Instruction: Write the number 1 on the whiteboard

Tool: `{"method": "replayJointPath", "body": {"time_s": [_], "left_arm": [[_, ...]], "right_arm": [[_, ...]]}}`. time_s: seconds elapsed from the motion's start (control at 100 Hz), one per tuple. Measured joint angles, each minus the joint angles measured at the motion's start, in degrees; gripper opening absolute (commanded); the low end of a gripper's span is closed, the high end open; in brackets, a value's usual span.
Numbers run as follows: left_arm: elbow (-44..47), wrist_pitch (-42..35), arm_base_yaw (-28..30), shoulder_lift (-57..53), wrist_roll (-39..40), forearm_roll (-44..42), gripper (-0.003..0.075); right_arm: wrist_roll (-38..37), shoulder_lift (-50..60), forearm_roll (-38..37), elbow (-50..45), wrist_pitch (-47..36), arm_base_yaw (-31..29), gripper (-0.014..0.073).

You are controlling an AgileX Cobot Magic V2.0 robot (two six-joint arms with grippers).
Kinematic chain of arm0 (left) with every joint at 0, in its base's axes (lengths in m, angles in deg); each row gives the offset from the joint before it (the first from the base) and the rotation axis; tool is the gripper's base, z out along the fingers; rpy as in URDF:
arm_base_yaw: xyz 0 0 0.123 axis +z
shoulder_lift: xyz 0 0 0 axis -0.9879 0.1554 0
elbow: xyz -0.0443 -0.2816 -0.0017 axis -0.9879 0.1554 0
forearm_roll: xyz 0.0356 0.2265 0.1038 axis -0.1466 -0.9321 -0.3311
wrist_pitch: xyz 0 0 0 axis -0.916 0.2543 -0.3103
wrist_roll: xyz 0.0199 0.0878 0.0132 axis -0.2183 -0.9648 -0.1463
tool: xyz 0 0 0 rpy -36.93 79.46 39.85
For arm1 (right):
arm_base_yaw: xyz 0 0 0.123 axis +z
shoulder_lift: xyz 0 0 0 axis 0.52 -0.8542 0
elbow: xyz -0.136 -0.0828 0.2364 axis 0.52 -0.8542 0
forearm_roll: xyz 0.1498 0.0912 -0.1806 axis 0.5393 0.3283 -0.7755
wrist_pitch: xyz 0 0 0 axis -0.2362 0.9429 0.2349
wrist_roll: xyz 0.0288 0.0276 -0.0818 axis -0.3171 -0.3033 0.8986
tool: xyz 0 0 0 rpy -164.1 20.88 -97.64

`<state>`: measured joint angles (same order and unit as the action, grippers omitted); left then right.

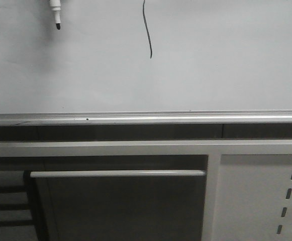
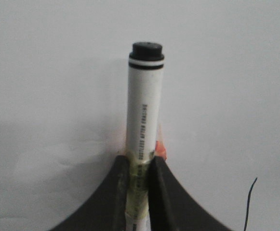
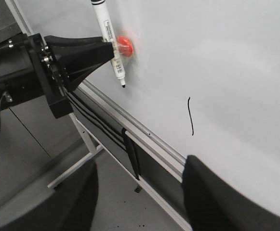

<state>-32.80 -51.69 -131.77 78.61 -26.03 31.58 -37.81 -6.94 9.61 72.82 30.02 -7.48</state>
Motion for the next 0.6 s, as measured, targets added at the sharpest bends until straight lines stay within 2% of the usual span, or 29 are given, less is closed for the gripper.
{"method": "replayJointPath", "body": {"time_s": [0.16, 0.6], "left_arm": [[0.04, -2.85, 0.0, 0.0, -0.26, 0.11, -0.002], [0.13, -4.26, 0.9, 1.87, -0.46, -2.94, -0.002]], "right_arm": [[0.0, 0.0, 0.0, 0.0, 0.0, 0.0, 0.0353], [0.0, 0.0, 0.0, 0.0, 0.0, 0.0, 0.0353]]}}
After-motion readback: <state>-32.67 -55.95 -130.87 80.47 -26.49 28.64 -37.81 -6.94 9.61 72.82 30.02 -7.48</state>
